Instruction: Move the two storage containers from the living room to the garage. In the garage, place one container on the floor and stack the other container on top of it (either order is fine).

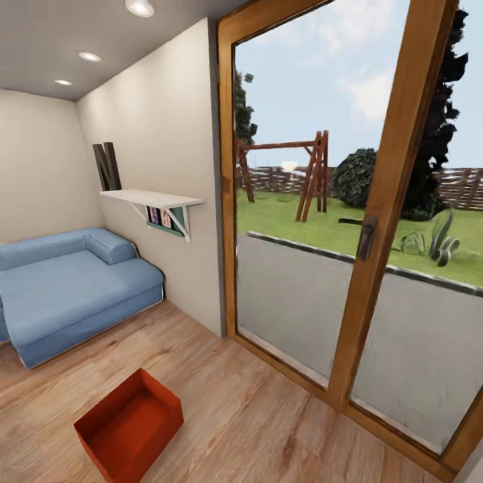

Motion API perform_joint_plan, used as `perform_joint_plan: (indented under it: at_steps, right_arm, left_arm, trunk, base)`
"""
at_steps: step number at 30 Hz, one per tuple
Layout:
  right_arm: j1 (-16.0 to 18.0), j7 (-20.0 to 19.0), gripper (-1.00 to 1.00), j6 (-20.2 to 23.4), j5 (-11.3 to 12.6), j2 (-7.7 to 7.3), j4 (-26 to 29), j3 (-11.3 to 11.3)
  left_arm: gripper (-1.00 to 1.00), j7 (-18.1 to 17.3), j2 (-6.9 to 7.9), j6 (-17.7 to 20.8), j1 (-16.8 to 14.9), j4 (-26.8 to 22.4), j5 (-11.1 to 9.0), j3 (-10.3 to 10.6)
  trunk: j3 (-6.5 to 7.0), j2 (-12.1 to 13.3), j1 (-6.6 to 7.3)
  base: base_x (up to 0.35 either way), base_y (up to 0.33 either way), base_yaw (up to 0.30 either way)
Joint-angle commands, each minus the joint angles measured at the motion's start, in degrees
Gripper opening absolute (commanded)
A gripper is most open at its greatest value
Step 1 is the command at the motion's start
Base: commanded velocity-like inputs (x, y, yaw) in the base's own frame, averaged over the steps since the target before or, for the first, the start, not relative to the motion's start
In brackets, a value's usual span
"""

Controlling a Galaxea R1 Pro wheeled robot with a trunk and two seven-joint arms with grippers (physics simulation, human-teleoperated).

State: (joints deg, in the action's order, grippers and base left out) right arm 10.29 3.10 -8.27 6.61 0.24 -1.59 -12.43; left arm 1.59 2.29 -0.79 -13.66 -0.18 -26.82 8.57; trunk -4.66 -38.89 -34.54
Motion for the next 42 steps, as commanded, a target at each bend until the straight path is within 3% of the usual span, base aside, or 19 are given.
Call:
perform_joint_plan:
  at_steps: [1, 42]
  right_arm:
    - [0.08, 0.06, 1.00, -0.35, 0.59, 0.03, -0.17, -0.49]
    - [0.06, 0.14, 1.00, -0.35, 0.40, 0.11, -0.17, -0.58]
  left_arm:
    - [1.00, 0.16, -0.01, -0.08, -0.05, 0.01, -0.42, 0.49]
    - [1.00, 0.16, 0.00, -0.18, -0.05, 0.01, -0.46, 0.49]
  trunk:
    - [-0.10, -0.08, -0.03]
    - [-0.10, -0.08, -0.03]
  base:
    - [0.157, -0.253, 0.279]
    - [0.197, -0.253, 0.279]
